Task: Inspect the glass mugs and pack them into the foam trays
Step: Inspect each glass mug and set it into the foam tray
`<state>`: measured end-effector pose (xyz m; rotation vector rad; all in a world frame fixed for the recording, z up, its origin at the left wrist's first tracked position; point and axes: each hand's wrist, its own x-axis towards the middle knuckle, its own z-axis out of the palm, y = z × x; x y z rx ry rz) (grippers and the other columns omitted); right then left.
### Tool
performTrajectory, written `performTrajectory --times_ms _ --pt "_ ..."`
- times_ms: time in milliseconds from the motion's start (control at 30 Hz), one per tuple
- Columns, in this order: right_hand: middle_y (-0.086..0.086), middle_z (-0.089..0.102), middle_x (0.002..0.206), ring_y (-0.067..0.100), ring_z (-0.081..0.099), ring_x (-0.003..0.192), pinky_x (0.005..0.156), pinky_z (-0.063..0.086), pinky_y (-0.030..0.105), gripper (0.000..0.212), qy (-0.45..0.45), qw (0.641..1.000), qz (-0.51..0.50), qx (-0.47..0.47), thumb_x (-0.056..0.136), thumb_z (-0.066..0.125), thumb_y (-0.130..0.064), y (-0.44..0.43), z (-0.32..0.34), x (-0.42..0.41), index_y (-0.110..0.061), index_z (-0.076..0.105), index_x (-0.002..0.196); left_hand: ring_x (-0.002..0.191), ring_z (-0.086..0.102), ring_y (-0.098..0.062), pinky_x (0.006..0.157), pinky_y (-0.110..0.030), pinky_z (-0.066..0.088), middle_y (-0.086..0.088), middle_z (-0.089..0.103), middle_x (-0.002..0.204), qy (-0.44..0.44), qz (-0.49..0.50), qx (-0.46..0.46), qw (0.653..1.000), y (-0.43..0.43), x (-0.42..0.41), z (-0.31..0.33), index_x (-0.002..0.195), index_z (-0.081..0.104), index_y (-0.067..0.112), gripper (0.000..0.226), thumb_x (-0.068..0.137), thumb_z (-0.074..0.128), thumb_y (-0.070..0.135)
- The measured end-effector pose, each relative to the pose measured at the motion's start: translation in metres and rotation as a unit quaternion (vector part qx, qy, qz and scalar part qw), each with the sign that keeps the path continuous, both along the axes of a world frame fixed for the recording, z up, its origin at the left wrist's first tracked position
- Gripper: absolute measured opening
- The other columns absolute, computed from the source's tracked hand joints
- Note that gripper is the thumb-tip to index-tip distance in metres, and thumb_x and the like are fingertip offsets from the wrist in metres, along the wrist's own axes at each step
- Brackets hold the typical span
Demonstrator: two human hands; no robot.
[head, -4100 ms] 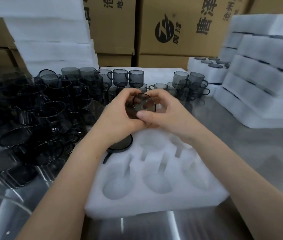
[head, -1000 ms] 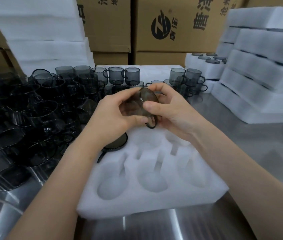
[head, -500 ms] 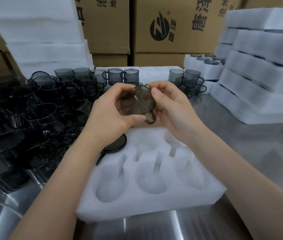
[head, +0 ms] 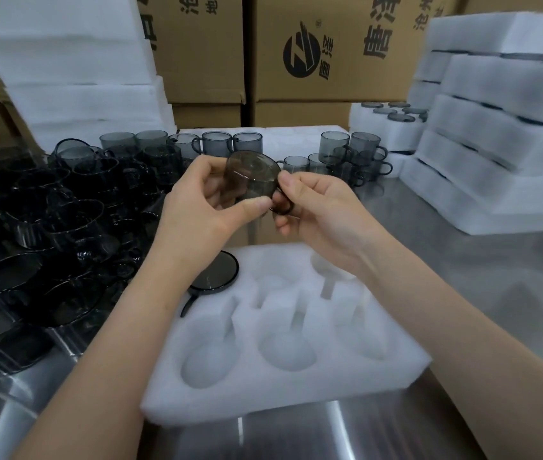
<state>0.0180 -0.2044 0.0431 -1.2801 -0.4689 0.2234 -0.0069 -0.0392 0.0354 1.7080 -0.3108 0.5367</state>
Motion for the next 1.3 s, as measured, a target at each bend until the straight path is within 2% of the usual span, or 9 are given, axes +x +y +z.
performTrajectory --times_ms 233,433,533,667,800,967,1067,1167,1300 --pt "-0.001 0.067 0.075 0.008 0.057 0.062 0.058 0.051 0.020 0.018 -0.070 0.996 0.020 0.054 0.094 0.047 0.007 0.002 -0.001 -0.003 -0.001 0.063 0.097 0.099 0.070 -0.015 0.096 -0.042 0.051 0.001 0.074 0.102 0.052 0.030 0.003 0.998 0.003 0.001 0.002 0.102 0.060 0.022 0.037 0.075 0.065 0.047" --pt "-0.001 0.059 0.078 0.011 0.058 0.055 0.054 0.053 0.024 0.025 -0.188 0.981 -0.042 -0.020 0.090 0.056 0.012 0.002 0.000 -0.006 -0.010 0.067 0.095 0.091 0.073 -0.021 0.079 -0.026 0.056 -0.009 0.073 0.098 0.079 -0.005 -0.031 0.996 -0.001 0.000 0.002 0.098 0.062 0.004 0.058 0.077 0.060 0.058" --pt "-0.002 0.055 0.073 0.012 0.052 0.047 0.048 0.047 0.022 0.019 -0.227 0.968 -0.090 -0.049 0.090 0.061 0.003 0.003 -0.002 -0.004 -0.013 0.071 0.091 0.083 0.073 -0.023 0.085 -0.040 0.058 -0.016 0.072 0.096 0.088 -0.029 -0.032 0.995 -0.003 -0.002 0.004 0.105 0.059 -0.007 0.072 0.073 0.056 0.057" --pt "0.000 0.049 0.056 0.016 0.044 0.045 0.044 0.039 0.021 0.022 -0.170 0.980 -0.088 -0.051 0.089 0.058 -0.024 0.003 -0.004 0.000 -0.023 0.074 0.074 0.080 0.073 -0.021 0.087 -0.045 0.053 -0.007 0.075 0.090 0.096 -0.035 -0.001 0.995 -0.004 -0.002 0.006 0.102 0.057 0.005 0.057 0.073 0.057 0.055" --pt "-0.006 0.048 0.052 0.013 0.042 0.048 0.052 0.035 0.025 0.043 -0.088 0.994 -0.049 -0.044 0.094 0.052 -0.037 0.002 -0.003 0.003 -0.022 0.067 0.057 0.085 0.071 -0.008 0.071 -0.018 0.053 0.005 0.073 0.090 0.071 -0.047 -0.008 0.996 -0.003 -0.002 0.003 0.103 0.055 0.010 0.034 0.079 0.066 0.031" --pt "-0.001 0.050 0.049 0.016 0.044 0.046 0.056 0.041 0.027 0.060 -0.018 0.994 -0.070 -0.081 0.098 0.049 -0.045 0.002 -0.002 0.004 -0.019 0.061 0.046 0.102 0.066 -0.005 0.090 -0.024 0.050 0.009 0.071 0.102 0.053 -0.059 0.045 0.996 0.000 -0.001 0.000 0.104 0.056 0.023 0.031 0.080 0.075 0.027" --pt "0.005 0.053 0.060 0.016 0.049 0.046 0.049 0.046 0.027 0.044 0.010 0.996 -0.086 -0.003 0.099 0.051 -0.039 0.000 0.000 0.004 -0.014 0.064 0.065 0.097 0.062 0.003 0.088 -0.016 0.047 0.020 0.070 0.096 0.053 -0.071 0.029 0.996 -0.001 -0.001 -0.002 0.104 0.056 0.025 0.025 0.085 0.067 0.036" --pt "0.010 0.062 0.085 0.018 0.058 0.064 0.061 0.051 0.032 0.018 -0.042 0.993 -0.112 -0.007 0.095 0.059 -0.029 0.000 -0.001 0.005 -0.014 0.064 0.103 0.096 0.058 0.001 0.089 -0.017 0.046 0.013 0.066 0.103 0.051 -0.074 0.026 0.996 -0.001 -0.004 -0.001 0.111 0.058 0.021 0.041 0.084 0.054 0.052" --pt "0.016 0.065 0.117 0.030 0.069 0.092 0.076 0.055 0.036 0.051 -0.036 0.998 0.002 -0.051 0.081 0.054 -0.048 0.005 -0.006 0.003 -0.018 0.053 0.123 0.099 0.058 0.011 0.084 -0.006 0.041 0.018 0.066 0.110 0.059 -0.106 0.045 0.992 -0.005 -0.006 0.002 0.121 0.058 0.025 0.041 0.089 0.050 0.051"
